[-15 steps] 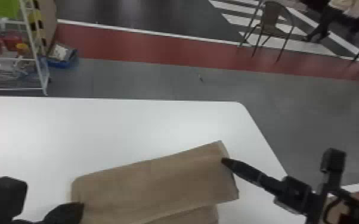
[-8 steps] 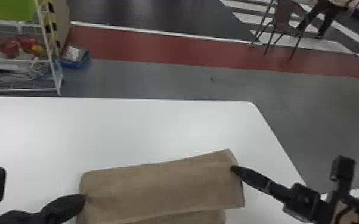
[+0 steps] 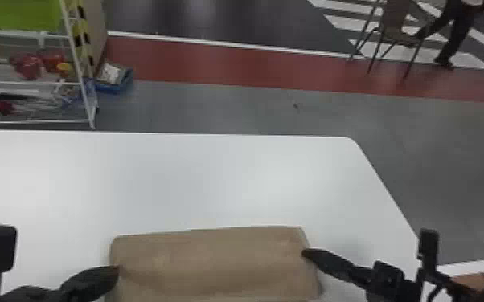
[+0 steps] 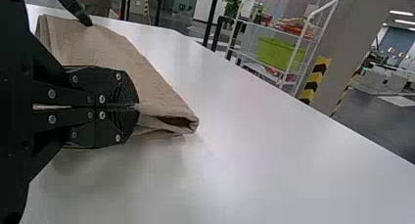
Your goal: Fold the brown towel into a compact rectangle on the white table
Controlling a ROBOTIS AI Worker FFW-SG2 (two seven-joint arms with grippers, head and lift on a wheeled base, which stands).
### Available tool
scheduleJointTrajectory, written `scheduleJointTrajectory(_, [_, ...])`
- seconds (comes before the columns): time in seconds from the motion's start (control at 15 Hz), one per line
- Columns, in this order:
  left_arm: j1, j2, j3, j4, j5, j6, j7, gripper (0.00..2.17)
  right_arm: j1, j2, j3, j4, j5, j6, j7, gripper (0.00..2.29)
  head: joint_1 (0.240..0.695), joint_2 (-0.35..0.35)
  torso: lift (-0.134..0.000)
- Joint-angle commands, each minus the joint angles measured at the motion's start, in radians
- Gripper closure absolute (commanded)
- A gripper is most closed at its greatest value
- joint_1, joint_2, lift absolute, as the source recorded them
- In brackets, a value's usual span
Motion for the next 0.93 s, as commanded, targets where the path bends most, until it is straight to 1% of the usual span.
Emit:
scheduleJointTrajectory(0.0, [0.0,-0.003,-0.006,0.002,-0.014,0.001,0.009,1.68,-0.004,-0.004,0.009,0.024,0.015,-0.027,0.0,1.32,0.695,-0.237,-0.122])
scheduleJointTrajectory(0.07, [0.0,-0.003,-0.008,0.0,-0.017,0.001,0.019,1.65,-0.004,-0.004,0.011,0.025,0.023,-0.027,0.0,1.32,0.695,-0.237,-0.122])
scheduleJointTrajectory(0.13, [0.003,-0.003,-0.012,-0.002,-0.023,0.001,0.042,1.52,-0.004,-0.004,0.011,0.025,0.026,-0.027,0.0,1.32,0.695,-0.236,-0.122])
scheduleJointTrajectory(0.2, [0.006,-0.005,-0.015,-0.003,-0.034,0.001,0.051,1.25,0.001,-0.005,0.011,0.021,0.024,-0.014,0.003,1.32,0.695,-0.235,-0.122])
scheduleJointTrajectory(0.27, [0.008,-0.005,-0.015,-0.005,-0.034,0.001,0.052,0.83,0.008,-0.004,0.008,0.007,0.021,-0.005,0.006,1.32,0.695,-0.229,-0.122])
scheduleJointTrajectory(0.33, [0.009,-0.005,-0.015,-0.012,-0.034,0.004,0.052,0.14,0.024,-0.004,0.006,-0.013,0.011,0.01,0.006,1.26,0.695,-0.226,-0.122])
scheduleJointTrajectory(0.4, [0.015,-0.005,-0.015,-0.025,-0.034,0.004,0.065,0.0,0.041,-0.002,0.006,-0.042,0.009,0.032,0.006,1.16,0.695,-0.225,-0.122])
scheduleJointTrajectory(0.47, [0.023,-0.005,-0.012,-0.038,-0.037,0.004,0.066,0.01,0.055,0.004,0.005,-0.07,0.006,0.04,0.006,0.84,0.695,-0.224,-0.122])
scheduleJointTrajectory(0.53, [0.034,-0.005,-0.008,-0.057,-0.043,0.004,0.066,0.01,0.071,0.007,0.003,-0.09,0.005,0.022,0.003,0.4,0.695,-0.221,-0.122])
scheduleJointTrajectory(0.6, [0.043,-0.005,-0.003,-0.072,-0.044,0.004,0.066,0.01,0.074,0.012,-0.007,-0.097,0.006,0.016,-0.002,0.12,0.695,-0.221,-0.122])
scheduleJointTrajectory(0.67, [0.057,-0.005,0.002,-0.084,-0.054,0.004,0.065,0.01,0.074,0.013,-0.021,-0.105,0.005,0.01,-0.006,0.05,0.695,-0.217,-0.122])
scheduleJointTrajectory(0.87, [0.091,-0.005,-0.008,-0.109,-0.057,-0.012,0.065,0.04,0.079,0.045,-0.055,-0.137,0.001,-0.042,-0.008,0.05,0.695,-0.228,-0.122])
